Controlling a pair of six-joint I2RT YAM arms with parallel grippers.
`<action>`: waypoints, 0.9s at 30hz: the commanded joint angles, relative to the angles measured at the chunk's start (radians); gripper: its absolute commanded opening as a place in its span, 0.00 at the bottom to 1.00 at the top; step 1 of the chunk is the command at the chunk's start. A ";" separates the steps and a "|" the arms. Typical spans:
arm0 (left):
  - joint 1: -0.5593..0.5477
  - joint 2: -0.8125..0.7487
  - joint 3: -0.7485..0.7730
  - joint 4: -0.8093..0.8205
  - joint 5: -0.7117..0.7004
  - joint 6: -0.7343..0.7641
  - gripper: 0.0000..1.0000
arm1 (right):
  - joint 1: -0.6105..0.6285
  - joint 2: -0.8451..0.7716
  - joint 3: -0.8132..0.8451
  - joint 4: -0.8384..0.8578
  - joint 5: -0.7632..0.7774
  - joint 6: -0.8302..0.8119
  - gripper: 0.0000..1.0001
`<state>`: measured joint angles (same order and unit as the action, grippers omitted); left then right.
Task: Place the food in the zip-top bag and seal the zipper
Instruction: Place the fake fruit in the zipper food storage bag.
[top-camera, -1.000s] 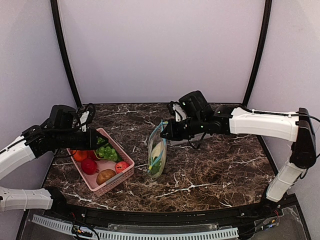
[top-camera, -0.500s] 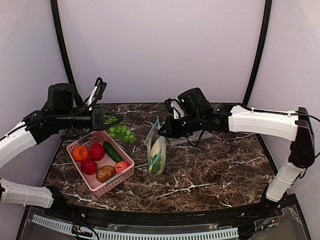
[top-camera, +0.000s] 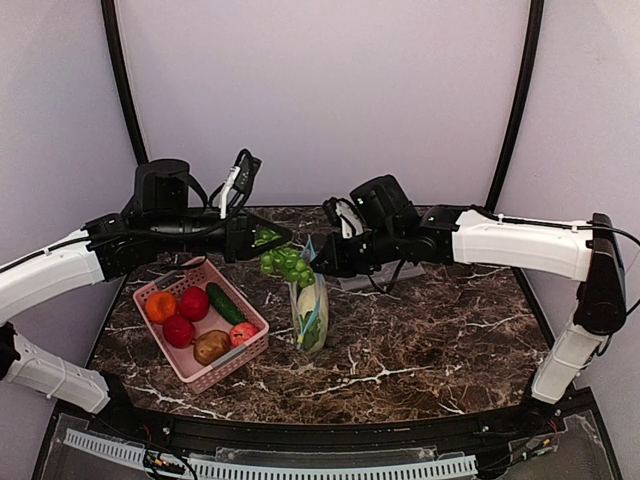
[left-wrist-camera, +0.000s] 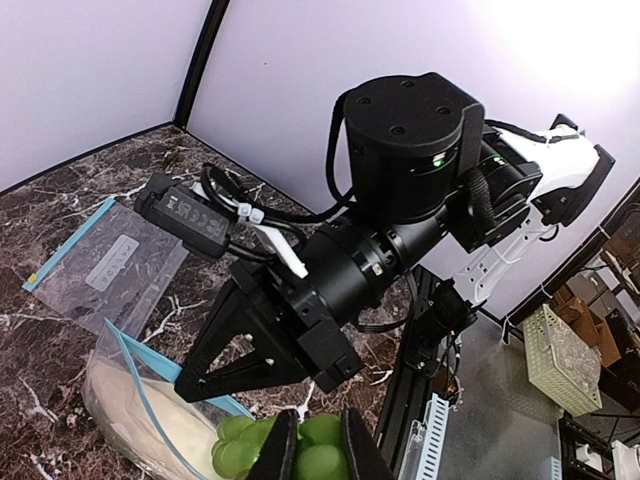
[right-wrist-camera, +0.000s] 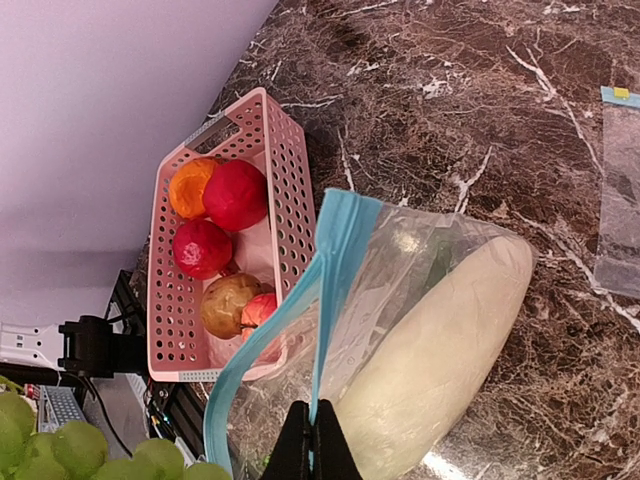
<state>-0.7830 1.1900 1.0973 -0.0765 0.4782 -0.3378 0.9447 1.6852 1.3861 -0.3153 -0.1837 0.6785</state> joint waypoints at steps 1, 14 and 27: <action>-0.004 0.014 0.004 0.046 -0.041 0.052 0.07 | 0.014 0.005 0.034 0.009 0.002 -0.011 0.00; -0.099 0.065 -0.057 0.044 -0.256 0.148 0.02 | 0.019 0.016 0.055 -0.009 0.013 -0.020 0.00; -0.228 0.195 0.011 -0.042 -0.611 0.186 0.01 | 0.020 0.025 0.065 -0.013 0.015 -0.017 0.00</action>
<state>-0.9684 1.3495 1.0508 -0.0662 0.0170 -0.1856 0.9558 1.6924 1.4139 -0.3424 -0.1818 0.6666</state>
